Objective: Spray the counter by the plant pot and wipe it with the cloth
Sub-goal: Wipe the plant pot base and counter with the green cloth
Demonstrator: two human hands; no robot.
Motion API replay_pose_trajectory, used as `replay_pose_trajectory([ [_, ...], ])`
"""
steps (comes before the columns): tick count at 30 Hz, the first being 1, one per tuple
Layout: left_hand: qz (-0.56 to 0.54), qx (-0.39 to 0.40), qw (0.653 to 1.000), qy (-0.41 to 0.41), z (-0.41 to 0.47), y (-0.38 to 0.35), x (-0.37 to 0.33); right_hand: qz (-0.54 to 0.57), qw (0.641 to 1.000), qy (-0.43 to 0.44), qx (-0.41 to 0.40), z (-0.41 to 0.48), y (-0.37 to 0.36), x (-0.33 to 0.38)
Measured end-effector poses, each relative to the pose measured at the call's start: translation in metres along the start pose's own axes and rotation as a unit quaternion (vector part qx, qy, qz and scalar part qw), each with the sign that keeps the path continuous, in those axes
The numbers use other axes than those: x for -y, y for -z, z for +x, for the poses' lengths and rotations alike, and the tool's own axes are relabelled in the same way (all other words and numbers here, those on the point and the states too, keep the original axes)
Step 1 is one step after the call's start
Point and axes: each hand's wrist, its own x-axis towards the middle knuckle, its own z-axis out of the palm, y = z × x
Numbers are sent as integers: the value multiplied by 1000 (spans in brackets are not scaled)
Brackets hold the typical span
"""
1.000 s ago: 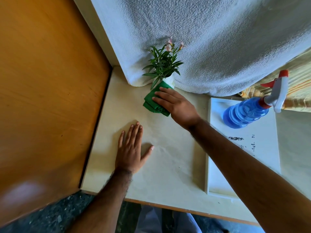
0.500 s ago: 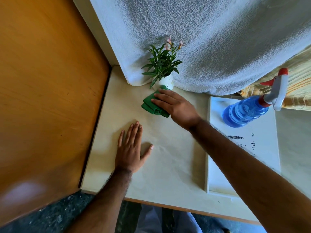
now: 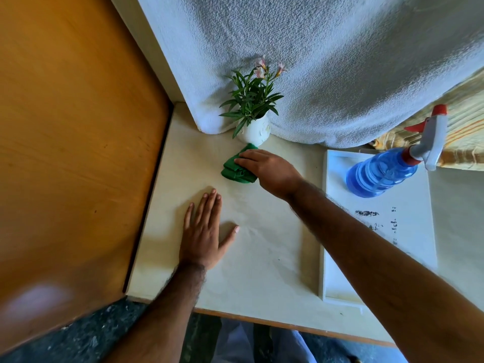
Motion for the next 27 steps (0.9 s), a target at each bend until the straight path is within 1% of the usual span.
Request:
replay_pose_trajectory([
  [2,-1,-1,1000,-1,0,0,0,10,1000,-16,-2,-1,1,2],
  [6,-5,12,1000,3,-1,3,0,2,999,11,-47,-4,9,13],
  [9,-7,16,1000,4,-2,5,1,-9,995,16,-95,-24,21,18],
  [11,-8,16,1000,2,-2,7,0,-21,993,-1,-119,-53,30,16],
  [15,-20,17,1000,-2,-2,9,-3,-43,980,-79,-177,-131,34,3],
  [19,-19,-1,1000,-7,-3,10,-3,-60,963,-163,-208,-205,19,-6],
  [24,-24,-17,1000,-7,-3,10,-5,-81,948,-239,-193,-275,-15,-11],
  [27,-22,-16,1000,-7,-2,9,-5,-78,937,-294,-171,-294,-32,-13],
])
